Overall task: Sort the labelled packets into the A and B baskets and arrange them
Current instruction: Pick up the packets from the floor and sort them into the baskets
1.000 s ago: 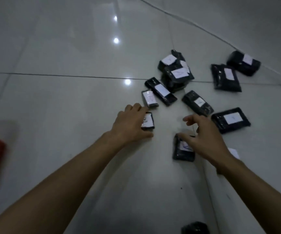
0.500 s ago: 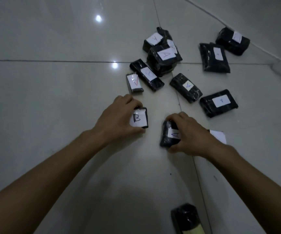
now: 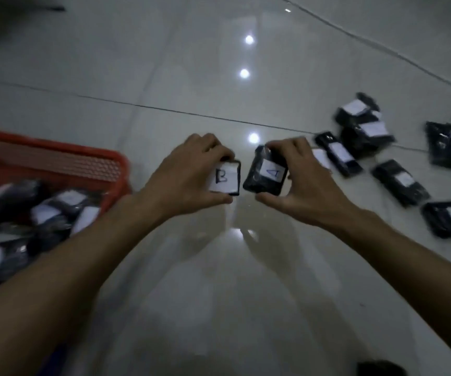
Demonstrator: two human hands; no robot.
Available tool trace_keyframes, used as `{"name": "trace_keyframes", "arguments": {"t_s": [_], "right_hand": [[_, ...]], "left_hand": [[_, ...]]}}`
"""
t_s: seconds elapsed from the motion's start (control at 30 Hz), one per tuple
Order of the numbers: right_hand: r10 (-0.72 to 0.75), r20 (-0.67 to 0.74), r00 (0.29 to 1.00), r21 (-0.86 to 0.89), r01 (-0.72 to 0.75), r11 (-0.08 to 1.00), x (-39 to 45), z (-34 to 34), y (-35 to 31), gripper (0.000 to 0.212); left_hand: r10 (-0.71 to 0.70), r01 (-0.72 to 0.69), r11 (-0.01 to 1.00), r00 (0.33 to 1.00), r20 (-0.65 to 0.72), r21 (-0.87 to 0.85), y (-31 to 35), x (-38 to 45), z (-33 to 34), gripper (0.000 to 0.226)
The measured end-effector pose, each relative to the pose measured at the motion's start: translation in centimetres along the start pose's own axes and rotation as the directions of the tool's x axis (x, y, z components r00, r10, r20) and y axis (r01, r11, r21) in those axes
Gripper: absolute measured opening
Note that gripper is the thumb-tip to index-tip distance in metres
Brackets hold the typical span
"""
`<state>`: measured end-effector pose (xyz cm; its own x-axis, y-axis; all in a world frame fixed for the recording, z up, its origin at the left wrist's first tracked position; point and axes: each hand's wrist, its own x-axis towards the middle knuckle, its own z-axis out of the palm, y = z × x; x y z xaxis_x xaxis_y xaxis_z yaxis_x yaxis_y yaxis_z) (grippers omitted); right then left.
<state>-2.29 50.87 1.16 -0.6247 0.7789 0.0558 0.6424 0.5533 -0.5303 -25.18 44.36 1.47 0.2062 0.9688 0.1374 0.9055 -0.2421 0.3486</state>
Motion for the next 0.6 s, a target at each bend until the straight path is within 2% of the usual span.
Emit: {"name": "trace_keyframes", "arguments": {"t_s": [0.1,0.2,0.33,0.37,0.4,0.47,0.6], "right_hand": [[-0.159,0.008,0.987,-0.018,0.159,0.987,4.5,1.6,-6.5,0.084],[-0.278,0.057,0.959,-0.003,0.278,0.96,7.2,3.6,-13.1,0.09],[-0.42,0.15,0.895,0.007,0.424,0.905,8.8,6.9,-21.0,0.083],[-0.475,0.175,0.862,0.021,0.479,0.877,8.6,8.3,-23.4,0.08],[-0.505,0.199,0.84,0.029,0.51,0.86,8.4,9.5,-25.1,0.076],[-0.495,0.231,0.838,0.007,0.507,0.862,8.1,11.1,-26.4,0.068],[-0.544,0.297,0.785,-0.045,0.58,0.813,7.3,15.1,-28.6,0.063]], "left_hand": [[-0.15,0.156,0.987,0.979,-0.138,0.032,-3.3,-5.0,-5.9,0.077],[-0.316,0.335,0.941,0.92,-0.231,0.049,-5.5,-11.9,-10.9,0.075],[-0.52,0.553,0.833,0.792,-0.318,0.013,-7.4,-22.2,-14.5,0.073],[-0.601,0.633,0.775,0.731,-0.324,-0.008,-7.3,-25.4,-15.0,0.074],[-0.666,0.695,0.718,0.677,-0.313,-0.025,-7.2,-28.1,-15.2,0.074],[-0.75,0.769,0.639,0.615,-0.244,-0.026,-7.4,-31.2,-14.6,0.072],[-0.886,0.881,0.441,0.457,-0.07,0.169,-6.9,-38.7,-12.7,0.069]]}}
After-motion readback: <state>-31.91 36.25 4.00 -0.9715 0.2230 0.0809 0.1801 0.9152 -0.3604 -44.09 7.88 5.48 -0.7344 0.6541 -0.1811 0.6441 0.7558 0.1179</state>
